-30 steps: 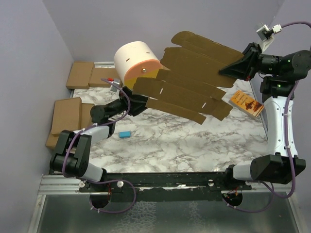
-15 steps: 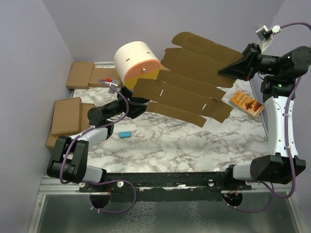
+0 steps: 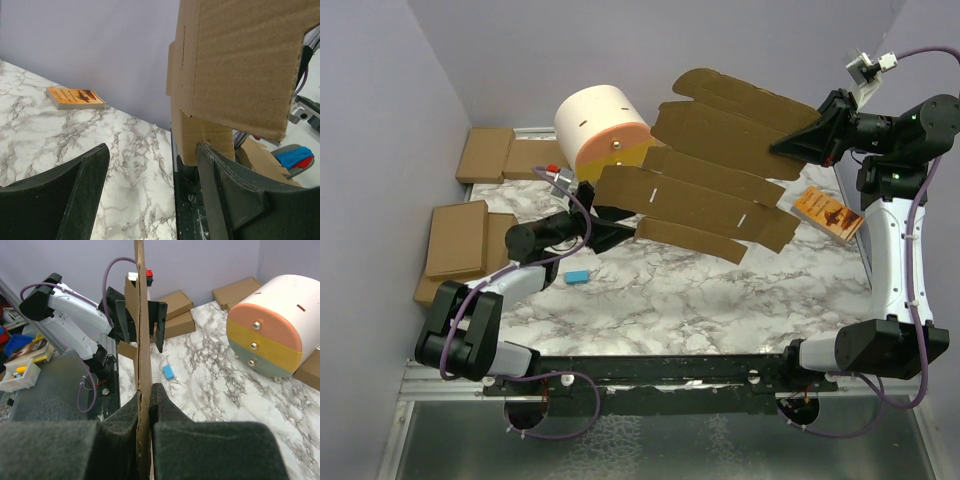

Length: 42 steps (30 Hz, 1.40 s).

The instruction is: Fold the paper box

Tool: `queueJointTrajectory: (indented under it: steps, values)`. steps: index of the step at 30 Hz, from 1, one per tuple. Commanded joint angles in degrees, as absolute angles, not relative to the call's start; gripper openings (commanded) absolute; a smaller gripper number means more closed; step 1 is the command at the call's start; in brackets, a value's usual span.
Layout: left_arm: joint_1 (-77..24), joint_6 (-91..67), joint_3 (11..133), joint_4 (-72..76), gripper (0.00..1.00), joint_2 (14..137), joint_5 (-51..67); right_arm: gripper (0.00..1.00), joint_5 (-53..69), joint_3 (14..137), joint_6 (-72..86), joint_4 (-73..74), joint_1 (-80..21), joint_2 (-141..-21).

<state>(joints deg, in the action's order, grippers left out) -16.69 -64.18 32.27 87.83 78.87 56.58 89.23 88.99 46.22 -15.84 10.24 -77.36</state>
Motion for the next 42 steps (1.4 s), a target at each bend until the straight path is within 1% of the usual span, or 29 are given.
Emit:
queueJointTrajectory:
  steps: [1, 14, 17, 24, 27, 35, 37, 40, 42]
  values:
    - [-17.6, -63.9, 32.5, 102.2, 0.73, 78.3, 57.9, 0.01, 87.7, 89.6, 45.8, -15.0, 10.5, -77.3]
    - [-21.0, -63.3, 34.2, 102.0, 0.72, 81.9, 54.1, 0.01, 87.5, 89.0, 46.1, -15.2, 10.5, -76.7]
    - [-21.4, -63.5, 34.4, 102.0, 0.70, 82.5, 53.4, 0.01, 87.5, 88.8, 46.4, -15.6, 10.5, -76.8]
    - [-22.8, -64.7, 35.7, 102.1, 0.63, 83.8, 51.7, 0.01, 87.3, 87.9, 46.8, -16.4, 10.5, -76.6]
    - [-23.3, -65.2, 36.0, 102.1, 0.59, 83.9, 51.0, 0.01, 87.0, 87.3, 46.5, -16.4, 10.5, -76.5]
    - [-24.0, -66.8, 37.1, 102.1, 0.35, 85.9, 50.2, 0.01, 87.0, 86.8, 46.4, -16.5, 10.5, -76.2]
    - [-24.2, -67.1, 37.6, 102.1, 0.32, 86.6, 50.1, 0.01, 86.9, 86.6, 46.4, -16.6, 10.5, -76.1]
    - [-24.3, -67.4, 38.0, 102.1, 0.30, 87.3, 50.4, 0.01, 86.9, 86.4, 46.6, -16.8, 10.5, -76.0]
    - [-24.3, -67.4, 38.0, 102.1, 0.26, 87.6, 50.7, 0.01, 87.0, 86.4, 46.7, -17.0, 10.5, -76.0]
